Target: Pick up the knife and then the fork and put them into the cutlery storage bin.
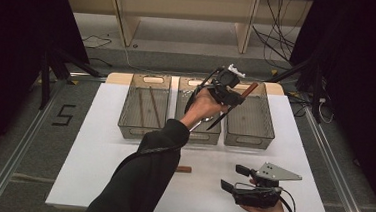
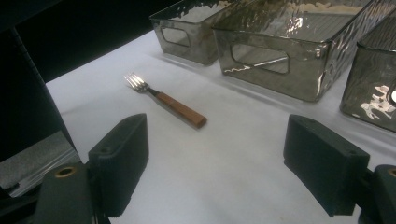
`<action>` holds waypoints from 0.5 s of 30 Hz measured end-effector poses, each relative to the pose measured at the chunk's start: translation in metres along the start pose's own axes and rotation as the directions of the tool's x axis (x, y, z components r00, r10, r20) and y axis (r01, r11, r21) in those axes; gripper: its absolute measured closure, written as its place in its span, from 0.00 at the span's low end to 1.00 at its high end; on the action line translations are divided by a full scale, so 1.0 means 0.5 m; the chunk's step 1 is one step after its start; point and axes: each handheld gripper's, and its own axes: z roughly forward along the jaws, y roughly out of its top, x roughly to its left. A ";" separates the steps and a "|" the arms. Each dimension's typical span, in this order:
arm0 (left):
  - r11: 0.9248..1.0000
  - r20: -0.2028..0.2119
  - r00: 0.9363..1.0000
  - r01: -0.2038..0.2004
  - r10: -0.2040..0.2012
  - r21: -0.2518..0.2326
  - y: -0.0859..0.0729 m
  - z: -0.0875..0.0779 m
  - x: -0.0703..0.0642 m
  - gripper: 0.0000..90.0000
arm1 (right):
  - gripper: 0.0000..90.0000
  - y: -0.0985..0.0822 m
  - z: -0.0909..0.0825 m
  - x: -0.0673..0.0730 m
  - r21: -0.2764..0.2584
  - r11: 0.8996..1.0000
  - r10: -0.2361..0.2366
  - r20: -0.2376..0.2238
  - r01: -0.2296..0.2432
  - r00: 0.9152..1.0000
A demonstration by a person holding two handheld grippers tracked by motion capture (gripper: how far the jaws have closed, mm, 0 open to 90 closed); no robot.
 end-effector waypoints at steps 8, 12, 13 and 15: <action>1.000 -0.001 1.000 0.014 -0.014 -0.026 0.012 0.019 0.000 0.84 | 0.26 0.000 0.001 -0.001 -0.001 1.000 -0.003 -0.004 0.003 1.000; 0.999 0.002 1.000 0.028 -0.028 -0.039 0.020 0.027 -0.001 0.84 | 0.26 0.000 0.000 -0.001 0.000 1.000 -0.001 -0.005 0.001 1.000; 0.999 0.002 1.000 0.027 -0.027 -0.041 0.022 0.029 -0.002 0.84 | 0.26 0.000 0.000 -0.001 -0.001 1.000 -0.003 -0.005 0.003 1.000; 0.999 0.000 1.000 0.030 -0.030 -0.043 0.025 0.034 -0.003 0.84 | 0.26 0.000 0.001 -0.001 0.000 1.000 -0.004 -0.006 0.004 1.000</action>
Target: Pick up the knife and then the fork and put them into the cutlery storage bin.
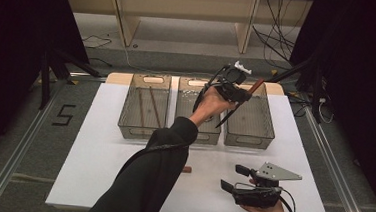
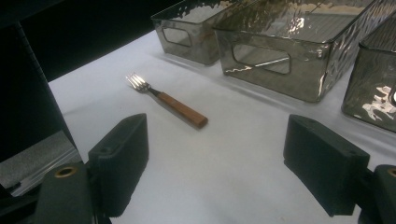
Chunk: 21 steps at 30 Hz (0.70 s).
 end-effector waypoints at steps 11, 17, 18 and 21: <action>1.000 0.014 1.000 0.016 -0.016 0.004 0.009 0.034 -0.009 0.84 | 0.26 0.000 0.000 0.001 0.000 1.000 -0.004 -0.004 0.004 1.000; 1.000 0.016 1.000 0.024 -0.023 -0.005 0.012 0.049 -0.014 0.84 | 0.26 0.000 0.001 0.003 0.001 1.000 -0.004 -0.009 0.004 1.000; 1.000 0.019 0.999 0.028 -0.027 -0.007 0.012 0.051 -0.014 0.84 | 0.26 -0.001 0.001 0.004 0.002 1.000 -0.005 -0.009 0.005 1.000; 1.000 0.018 1.000 0.025 -0.025 -0.002 0.014 0.057 -0.014 0.84 | 0.26 0.000 0.001 0.004 0.000 1.000 -0.002 -0.011 0.002 1.000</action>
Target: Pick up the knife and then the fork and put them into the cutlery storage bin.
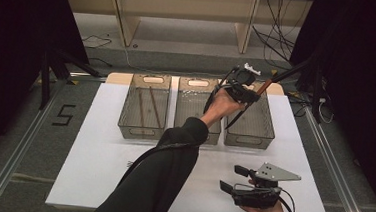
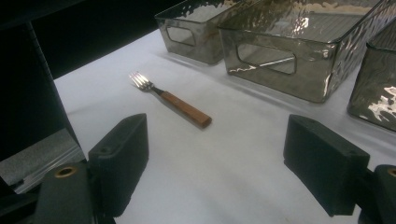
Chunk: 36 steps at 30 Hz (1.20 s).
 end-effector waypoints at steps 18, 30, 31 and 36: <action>1.000 0.000 1.000 0.029 -0.029 -0.005 -0.002 0.036 0.003 0.84 | 0.26 0.000 -0.001 0.001 0.000 1.000 0.001 -0.005 -0.001 1.000; 0.998 -0.021 0.998 0.054 -0.053 0.014 -0.016 0.053 0.006 0.84 | 0.26 0.000 -0.001 0.001 0.000 1.000 -0.003 -0.007 0.003 1.000; 0.998 -0.023 0.998 0.063 -0.062 0.015 -0.018 0.055 0.006 0.84 | 0.26 0.000 -0.001 0.002 0.000 1.000 -0.002 -0.008 0.002 1.000; 0.996 -0.045 0.995 0.086 -0.085 0.027 -0.026 0.065 0.011 0.83 | 0.26 0.000 -0.001 0.001 0.000 1.000 -0.002 -0.008 0.002 1.000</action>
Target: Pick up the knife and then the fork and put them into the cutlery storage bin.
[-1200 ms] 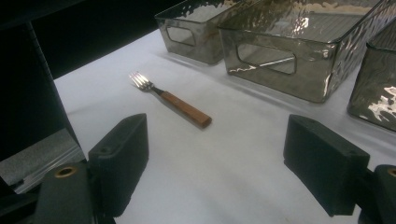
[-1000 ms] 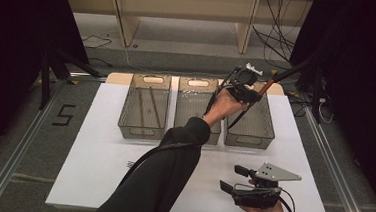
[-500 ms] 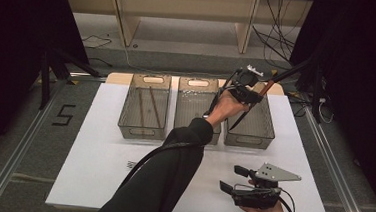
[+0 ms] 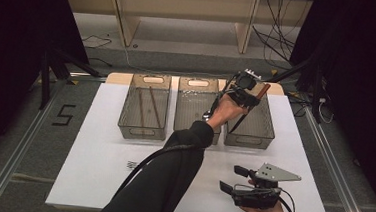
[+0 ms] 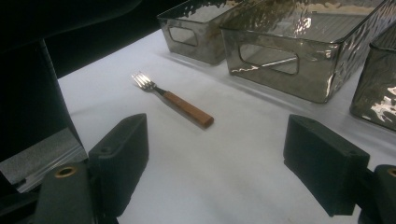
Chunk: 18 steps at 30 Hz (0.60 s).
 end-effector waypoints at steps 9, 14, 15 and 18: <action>1.000 -0.022 1.000 0.014 -0.014 0.008 0.004 -0.028 0.010 0.54 | 0.26 -0.001 0.001 0.000 0.003 1.000 -0.003 0.001 0.003 1.000; 0.999 -0.001 1.000 -0.006 0.006 0.035 0.000 -0.059 0.015 0.45 | 0.26 -0.001 0.003 0.000 0.005 1.000 -0.003 0.003 0.003 1.000; 0.999 -0.003 1.000 -0.011 0.011 0.034 -0.002 -0.067 0.017 0.43 | 0.26 -0.001 0.003 0.000 0.007 1.000 -0.002 0.003 0.002 1.000; 1.000 0.006 1.000 -0.016 0.016 0.026 -0.007 -0.094 0.024 0.40 | 0.26 -0.001 0.004 -0.001 0.007 1.000 -0.003 0.006 0.003 1.000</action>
